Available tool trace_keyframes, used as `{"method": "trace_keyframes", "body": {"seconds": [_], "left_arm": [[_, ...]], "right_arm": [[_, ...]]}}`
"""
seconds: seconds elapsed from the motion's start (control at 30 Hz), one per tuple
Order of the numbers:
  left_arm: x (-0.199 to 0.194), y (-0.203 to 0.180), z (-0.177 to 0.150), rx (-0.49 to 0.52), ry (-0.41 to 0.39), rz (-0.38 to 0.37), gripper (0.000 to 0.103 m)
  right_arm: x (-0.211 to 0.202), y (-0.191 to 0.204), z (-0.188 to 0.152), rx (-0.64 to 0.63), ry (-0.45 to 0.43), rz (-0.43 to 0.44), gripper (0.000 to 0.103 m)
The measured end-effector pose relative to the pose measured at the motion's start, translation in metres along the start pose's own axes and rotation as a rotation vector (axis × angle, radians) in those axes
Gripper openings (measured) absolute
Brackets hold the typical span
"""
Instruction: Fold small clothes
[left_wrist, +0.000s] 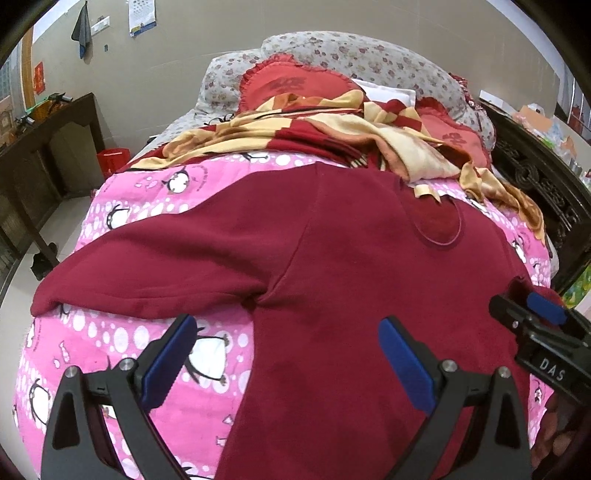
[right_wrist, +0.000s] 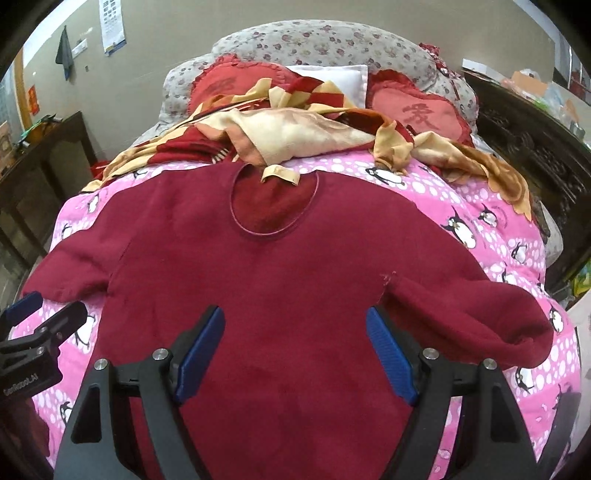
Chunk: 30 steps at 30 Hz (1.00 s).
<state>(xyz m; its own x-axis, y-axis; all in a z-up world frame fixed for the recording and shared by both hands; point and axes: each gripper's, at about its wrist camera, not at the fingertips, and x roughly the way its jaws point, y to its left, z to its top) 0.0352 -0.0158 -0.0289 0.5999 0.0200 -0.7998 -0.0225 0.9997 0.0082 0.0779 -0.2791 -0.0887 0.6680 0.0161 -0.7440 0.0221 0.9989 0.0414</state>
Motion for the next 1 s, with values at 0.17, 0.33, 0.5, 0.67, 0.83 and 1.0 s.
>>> {"method": "trace_keyframes", "body": {"seconds": [0.17,0.33,0.5,0.67,0.83,1.0], "left_arm": [[0.006,-0.005,-0.001,0.003,0.006,-0.011,0.101],[0.011,-0.008,0.0,0.004,0.008,-0.009,0.101],[0.013,-0.008,0.0,0.0,0.01,-0.012,0.101],[0.019,-0.006,0.0,0.013,0.018,0.009,0.101],[0.021,-0.005,-0.001,0.017,0.021,0.009,0.101],[0.025,-0.005,-0.003,0.019,0.025,0.011,0.101]], "right_arm": [[0.005,-0.001,0.001,0.023,-0.001,-0.005,0.083],[0.009,0.001,0.002,0.012,0.002,-0.007,0.083],[0.016,0.006,0.002,0.007,0.007,-0.017,0.083],[0.021,0.007,0.002,0.02,0.014,-0.013,0.083],[0.024,0.008,0.001,0.013,0.022,-0.019,0.083],[0.026,0.006,0.0,0.028,0.029,-0.017,0.083]]}}
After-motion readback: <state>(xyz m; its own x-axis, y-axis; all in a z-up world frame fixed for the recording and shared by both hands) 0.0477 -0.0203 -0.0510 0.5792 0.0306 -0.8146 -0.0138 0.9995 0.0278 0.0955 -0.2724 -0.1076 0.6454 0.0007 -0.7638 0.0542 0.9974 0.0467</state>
